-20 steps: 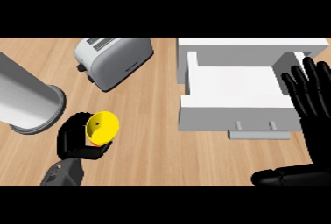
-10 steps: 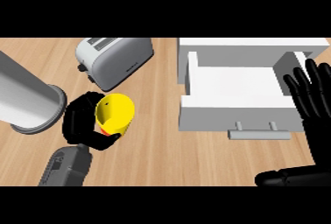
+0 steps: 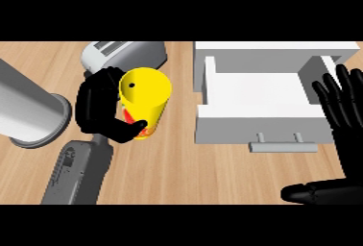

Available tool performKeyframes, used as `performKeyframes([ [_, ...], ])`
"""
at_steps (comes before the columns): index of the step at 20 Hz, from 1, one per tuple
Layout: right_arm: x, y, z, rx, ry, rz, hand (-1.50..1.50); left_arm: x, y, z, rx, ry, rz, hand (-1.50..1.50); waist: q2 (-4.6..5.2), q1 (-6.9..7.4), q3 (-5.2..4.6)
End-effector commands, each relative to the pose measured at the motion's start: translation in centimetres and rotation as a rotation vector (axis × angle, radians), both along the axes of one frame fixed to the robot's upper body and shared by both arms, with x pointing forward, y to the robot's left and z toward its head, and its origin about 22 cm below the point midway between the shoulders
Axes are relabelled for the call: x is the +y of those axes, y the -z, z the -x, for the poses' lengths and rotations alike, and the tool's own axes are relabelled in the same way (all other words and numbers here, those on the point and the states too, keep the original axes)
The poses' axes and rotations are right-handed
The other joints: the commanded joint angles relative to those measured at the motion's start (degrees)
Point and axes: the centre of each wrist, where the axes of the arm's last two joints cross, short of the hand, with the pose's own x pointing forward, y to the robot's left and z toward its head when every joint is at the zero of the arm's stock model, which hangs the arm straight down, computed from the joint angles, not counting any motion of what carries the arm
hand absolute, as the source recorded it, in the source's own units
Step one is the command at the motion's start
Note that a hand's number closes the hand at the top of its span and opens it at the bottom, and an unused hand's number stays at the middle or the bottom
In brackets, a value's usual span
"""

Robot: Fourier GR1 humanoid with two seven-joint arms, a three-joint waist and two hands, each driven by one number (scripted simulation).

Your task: Pick up the cup, place it into the drawer and close the drawer

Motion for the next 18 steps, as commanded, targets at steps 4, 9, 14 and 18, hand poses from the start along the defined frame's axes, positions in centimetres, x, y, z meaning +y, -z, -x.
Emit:
performKeyframes([
  [4,-1.0,-0.6,-1.1,-0.011,0.006,0.027,-1.50,-3.0,-6.1,-3.7,-0.012,0.014,-0.050,1.50,0.19,-0.39,-0.02],
  [9,-1.0,0.9,-0.3,0.002,0.008,0.009,-1.50,-6.3,-8.3,-4.5,-0.010,-0.015,-0.090,1.50,0.17,-0.47,-0.01],
  [14,-1.2,-0.5,-0.8,-0.002,0.003,0.011,-1.50,-8.0,-9.6,-5.8,-0.006,-0.001,-0.136,1.50,0.18,-0.54,-0.01],
  [18,-1.7,1.4,-1.3,-0.002,0.012,0.004,-1.50,-10.0,-11.6,-5.9,0.021,0.020,-0.169,1.50,0.17,-0.44,0.00],
])
